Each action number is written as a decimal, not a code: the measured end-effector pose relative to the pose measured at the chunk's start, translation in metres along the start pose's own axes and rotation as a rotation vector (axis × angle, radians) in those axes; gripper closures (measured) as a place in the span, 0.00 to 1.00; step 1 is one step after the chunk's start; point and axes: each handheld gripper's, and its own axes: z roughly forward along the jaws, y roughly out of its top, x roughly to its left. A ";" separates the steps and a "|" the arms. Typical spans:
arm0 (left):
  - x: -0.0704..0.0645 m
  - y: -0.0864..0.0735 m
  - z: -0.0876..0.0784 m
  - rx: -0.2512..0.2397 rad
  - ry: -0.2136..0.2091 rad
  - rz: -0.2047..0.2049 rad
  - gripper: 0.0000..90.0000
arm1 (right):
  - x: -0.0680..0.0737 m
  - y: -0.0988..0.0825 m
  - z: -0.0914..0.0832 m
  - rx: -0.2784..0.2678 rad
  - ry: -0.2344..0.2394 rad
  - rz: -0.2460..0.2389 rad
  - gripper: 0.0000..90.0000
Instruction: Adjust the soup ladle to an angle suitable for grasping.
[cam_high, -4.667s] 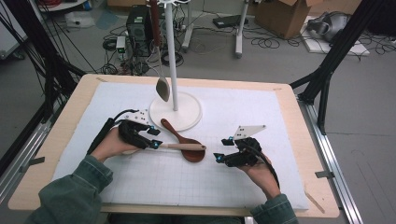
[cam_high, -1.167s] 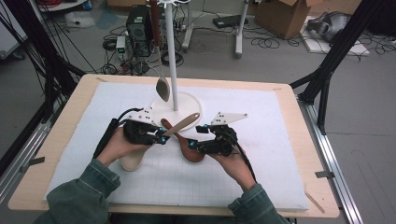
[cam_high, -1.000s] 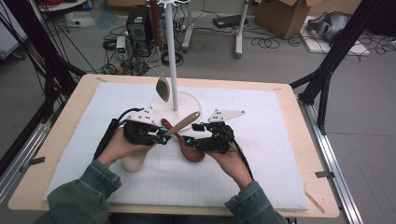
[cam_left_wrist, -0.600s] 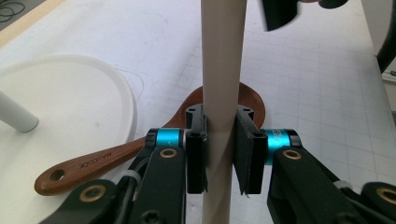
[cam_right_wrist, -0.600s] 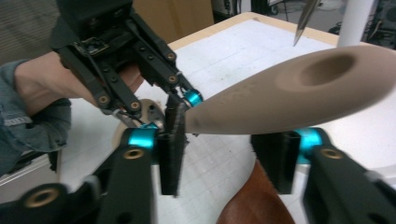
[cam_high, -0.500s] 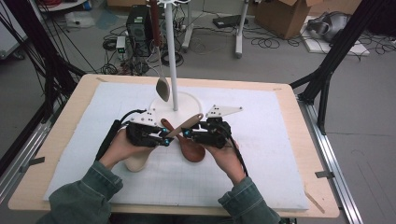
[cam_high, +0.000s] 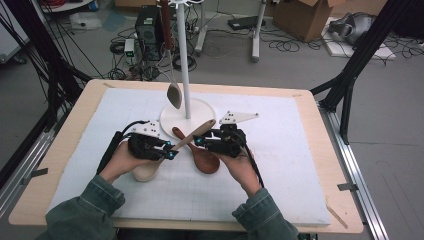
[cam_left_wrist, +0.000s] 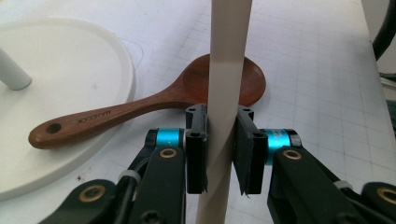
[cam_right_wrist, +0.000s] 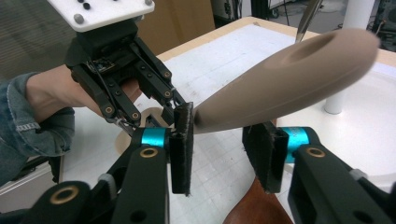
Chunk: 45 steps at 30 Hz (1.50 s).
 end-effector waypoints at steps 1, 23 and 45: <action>-0.001 0.000 0.000 -0.001 0.008 -0.002 0.85 | 0.000 0.000 0.001 -0.001 0.002 -0.001 0.66; -0.015 0.018 0.005 -0.075 0.038 -0.008 0.86 | 0.012 0.013 0.013 -0.016 0.022 -0.008 0.74; -0.013 0.018 -0.007 -0.185 -0.103 -0.047 0.85 | 0.021 0.040 0.007 -0.033 0.138 -0.063 0.83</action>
